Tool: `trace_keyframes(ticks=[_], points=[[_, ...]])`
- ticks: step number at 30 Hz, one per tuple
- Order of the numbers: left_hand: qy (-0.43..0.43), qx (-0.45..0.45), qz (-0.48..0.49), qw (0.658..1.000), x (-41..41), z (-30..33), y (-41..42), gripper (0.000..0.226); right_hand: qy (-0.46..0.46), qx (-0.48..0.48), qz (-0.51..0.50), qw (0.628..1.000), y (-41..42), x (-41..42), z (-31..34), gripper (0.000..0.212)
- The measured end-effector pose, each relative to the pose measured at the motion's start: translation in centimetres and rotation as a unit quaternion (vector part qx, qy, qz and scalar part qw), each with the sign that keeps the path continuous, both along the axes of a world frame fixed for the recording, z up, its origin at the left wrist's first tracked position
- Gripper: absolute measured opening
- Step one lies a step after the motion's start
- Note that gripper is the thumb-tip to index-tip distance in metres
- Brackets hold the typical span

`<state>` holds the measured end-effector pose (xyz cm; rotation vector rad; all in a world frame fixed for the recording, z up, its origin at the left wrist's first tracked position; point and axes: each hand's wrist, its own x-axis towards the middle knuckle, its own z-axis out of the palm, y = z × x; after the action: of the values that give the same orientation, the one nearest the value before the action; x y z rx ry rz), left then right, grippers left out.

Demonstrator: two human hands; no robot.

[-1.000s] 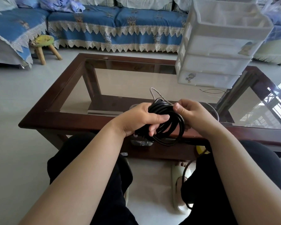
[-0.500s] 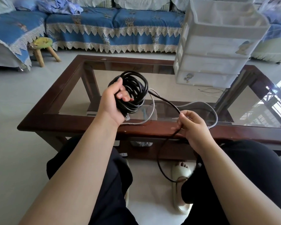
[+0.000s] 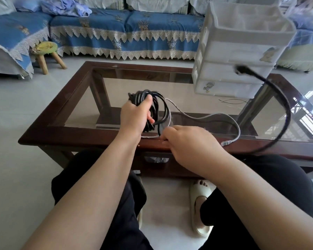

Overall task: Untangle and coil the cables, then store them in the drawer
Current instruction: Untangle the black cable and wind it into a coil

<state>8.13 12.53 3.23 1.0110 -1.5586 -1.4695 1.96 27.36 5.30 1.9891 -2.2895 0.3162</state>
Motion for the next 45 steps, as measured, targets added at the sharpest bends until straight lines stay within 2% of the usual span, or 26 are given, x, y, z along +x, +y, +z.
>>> trace_keyframes(ticks=[2, 4, 5, 7, 8, 10, 13, 17, 22, 25, 27, 30, 33, 36, 39, 41, 45], points=[[-0.035, -0.04, -0.055, 0.997, -0.1, -0.2, 0.7, 0.055, 0.01, -0.006, 0.05, 0.999, -0.4, 0.2, 1.4, 0.019], [-0.022, 0.001, -0.127, 0.992, -0.2, -0.2, 1.5, 0.046, 0.013, 0.002, 0.083, 0.996, -1.0, 0.2, 2.2, 0.019], [-0.008, 0.033, -0.16, 0.987, -0.2, -0.3, 1.8, 0.043, -0.01, 0.006, 0.092, 0.996, -1.2, 0.2, 2.4, 0.019], [-0.006, 0.083, -0.215, 0.973, -0.5, -0.3, 2.7, 0.053, -0.094, 0.003, 0.086, 0.992, -1.5, -0.2, 2.8, 0.022], [-0.01, 0.112, -0.222, 0.969, -0.6, -0.2, 3.0, 0.059, -0.111, -0.004, 0.069, 0.991, -1.7, -0.5, 2.9, 0.027], [-0.002, 0.189, -0.215, 0.958, -0.7, -0.2, 3.1, 0.076, -0.071, -0.022, 0.005, 0.997, -1.9, -1.1, 3.0, 0.039], [0.037, 0.207, -0.299, 0.931, -0.1, -0.4, 2.6, 0.099, -0.017, -0.033, -0.108, 0.994, -2.6, -2.1, 2.8, 0.054], [0.057, 0.192, -0.344, 0.917, 0.1, -0.3, 2.4, 0.097, -0.025, -0.033, -0.174, 0.984, -3.0, -3.2, 2.3, 0.068], [0.073, 0.173, -0.379, 0.906, 0.6, 0.0, 2.2, 0.09, -0.049, -0.086, -0.196, 0.976, -3.1, -3.8, 2.0, 0.072], [0.083, 0.156, -0.396, 0.901, 0.9, -0.1, 1.9, 0.094, -0.026, -0.125, -0.197, 0.972, -3.1, -3.4, 1.6, 0.066], [0.104, 0.169, -0.401, 0.895, 1.0, -0.1, 1.9, 0.095, -0.014, -0.188, -0.186, 0.964, -3.1, -3.3, 0.9, 0.062], [0.12, 0.188, -0.389, 0.894, 1.0, 0.2, 2.1, 0.073, 0.034, -0.325, -0.14, 0.935, -3.4, -3.4, -0.6, 0.056], [0.111, 0.226, -0.355, 0.9, 1.0, 0.7, 2.4, 0.047, 0.036, -0.383, -0.091, 0.918, -3.8, -3.5, -2.0, 0.057], [0.106, 0.243, -0.335, 0.904, 0.7, 0.6, 2.8, 0.043, 0.012, -0.412, -0.092, 0.907, -3.8, -3.5, -3.0, 0.053], [0.12, 0.223, -0.335, 0.908, 0.3, -0.1, 3.1, 0.04, -0.049, -0.458, -0.119, 0.88, -4.1, -3.4, -3.7, 0.018], [0.126, 0.221, -0.325, 0.911, 0.2, -0.4, 3.1, 0.037, -0.1, -0.477, -0.146, 0.861, -4.3, -3.3, -3.8, 0.004], [0.121, 0.212, -0.354, 0.903, -0.2, -0.2, 2.7, 0.035, -0.142, -0.475, -0.175, 0.851, -4.4, -3.2, -3.7, 0.015]])
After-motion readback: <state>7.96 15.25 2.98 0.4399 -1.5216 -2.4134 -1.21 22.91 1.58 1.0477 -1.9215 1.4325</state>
